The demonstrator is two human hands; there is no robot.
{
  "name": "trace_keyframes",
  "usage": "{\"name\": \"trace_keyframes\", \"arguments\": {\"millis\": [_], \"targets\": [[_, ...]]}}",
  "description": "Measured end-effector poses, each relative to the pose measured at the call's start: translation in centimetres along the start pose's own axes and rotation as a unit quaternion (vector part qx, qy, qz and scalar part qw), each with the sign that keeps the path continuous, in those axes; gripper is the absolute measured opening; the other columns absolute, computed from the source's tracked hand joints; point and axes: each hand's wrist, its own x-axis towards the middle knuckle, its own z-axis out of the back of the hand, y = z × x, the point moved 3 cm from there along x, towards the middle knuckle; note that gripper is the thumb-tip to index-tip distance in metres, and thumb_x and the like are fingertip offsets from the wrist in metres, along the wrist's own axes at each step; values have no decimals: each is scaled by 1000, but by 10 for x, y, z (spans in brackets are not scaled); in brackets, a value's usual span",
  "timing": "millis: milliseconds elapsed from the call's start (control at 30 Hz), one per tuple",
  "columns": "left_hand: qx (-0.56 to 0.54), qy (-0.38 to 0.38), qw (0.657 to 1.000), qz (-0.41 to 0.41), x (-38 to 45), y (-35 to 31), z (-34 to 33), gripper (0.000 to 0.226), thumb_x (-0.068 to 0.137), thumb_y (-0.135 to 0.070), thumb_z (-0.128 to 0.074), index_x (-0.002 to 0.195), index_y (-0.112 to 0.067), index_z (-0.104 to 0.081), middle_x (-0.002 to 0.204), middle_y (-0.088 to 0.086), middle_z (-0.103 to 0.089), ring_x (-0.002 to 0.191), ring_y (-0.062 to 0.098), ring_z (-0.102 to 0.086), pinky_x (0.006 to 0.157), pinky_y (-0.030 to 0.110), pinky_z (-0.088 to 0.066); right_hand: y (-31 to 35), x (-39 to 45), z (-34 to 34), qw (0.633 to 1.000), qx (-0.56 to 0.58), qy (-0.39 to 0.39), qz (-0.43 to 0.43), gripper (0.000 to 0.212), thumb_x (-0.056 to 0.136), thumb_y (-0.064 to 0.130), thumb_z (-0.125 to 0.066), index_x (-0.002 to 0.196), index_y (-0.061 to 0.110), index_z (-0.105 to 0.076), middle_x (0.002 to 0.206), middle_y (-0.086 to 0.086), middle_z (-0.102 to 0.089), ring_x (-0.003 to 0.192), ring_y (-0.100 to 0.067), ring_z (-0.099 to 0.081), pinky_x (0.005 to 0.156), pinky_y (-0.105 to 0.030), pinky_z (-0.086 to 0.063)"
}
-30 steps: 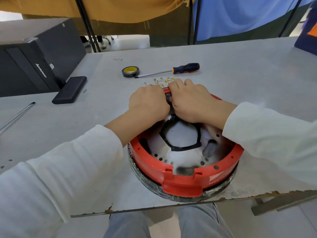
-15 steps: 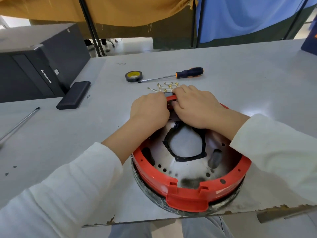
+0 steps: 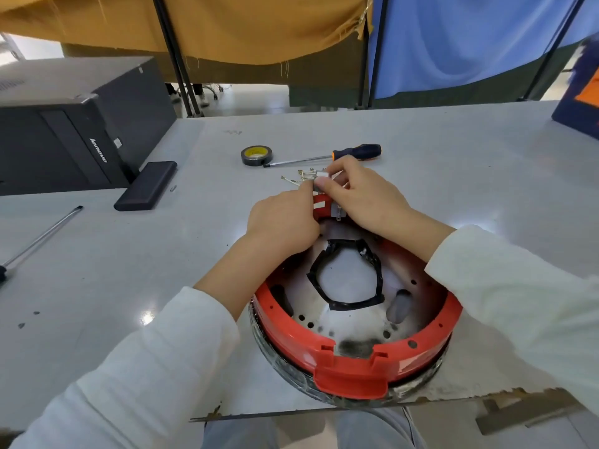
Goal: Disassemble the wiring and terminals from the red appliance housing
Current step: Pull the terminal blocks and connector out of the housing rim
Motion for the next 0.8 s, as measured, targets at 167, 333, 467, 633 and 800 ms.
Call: {"name": "trace_keyframes", "arguments": {"millis": [167,333,467,633,800], "targets": [[-56,11,998,2,-6,12,5,52,84,-23,-48,135,-28,-37,110,6,-63,93,29,-56,66,31,-34,11,5,-6,996,86,11,-24,43,88,48,-59,122,22,-53,98,10,-61,99,-12,-59,90,-36,-46],[-47,-1,999,14,-11,28,5,24,93,-28,-41,111,-20,-55,108,7,-62,95,30,-58,68,32,-38,21,20,1,988,153,10,-17,35,83,35,-71,109,14,-63,84,11,-58,76,-2,-55,66,-18,-45],[-6,-16,1000,4,-16,34,7,13,92,-18,-43,102,-16,-51,101,10,-62,82,31,-54,63,33,-36,19,41,10,989,72,108,-71,29,81,28,-74,105,22,-59,87,6,-56,77,-11,-56,61,-26,-54],[26,-16,999,9,-19,31,10,18,85,-11,-45,102,-17,-49,96,8,-61,71,27,-43,56,31,-28,23,52,-11,967,-37,225,-111,25,79,24,-76,102,17,-68,69,5,-58,61,-11,-53,51,-21,-44],[32,-23,999,8,-19,30,10,20,84,-11,-45,103,-16,-49,94,7,-59,70,26,-42,49,29,-22,28,56,-27,970,-93,211,-81,27,88,14,-66,114,9,-67,114,-5,-65,86,-14,-52,69,-21,-41]]}}
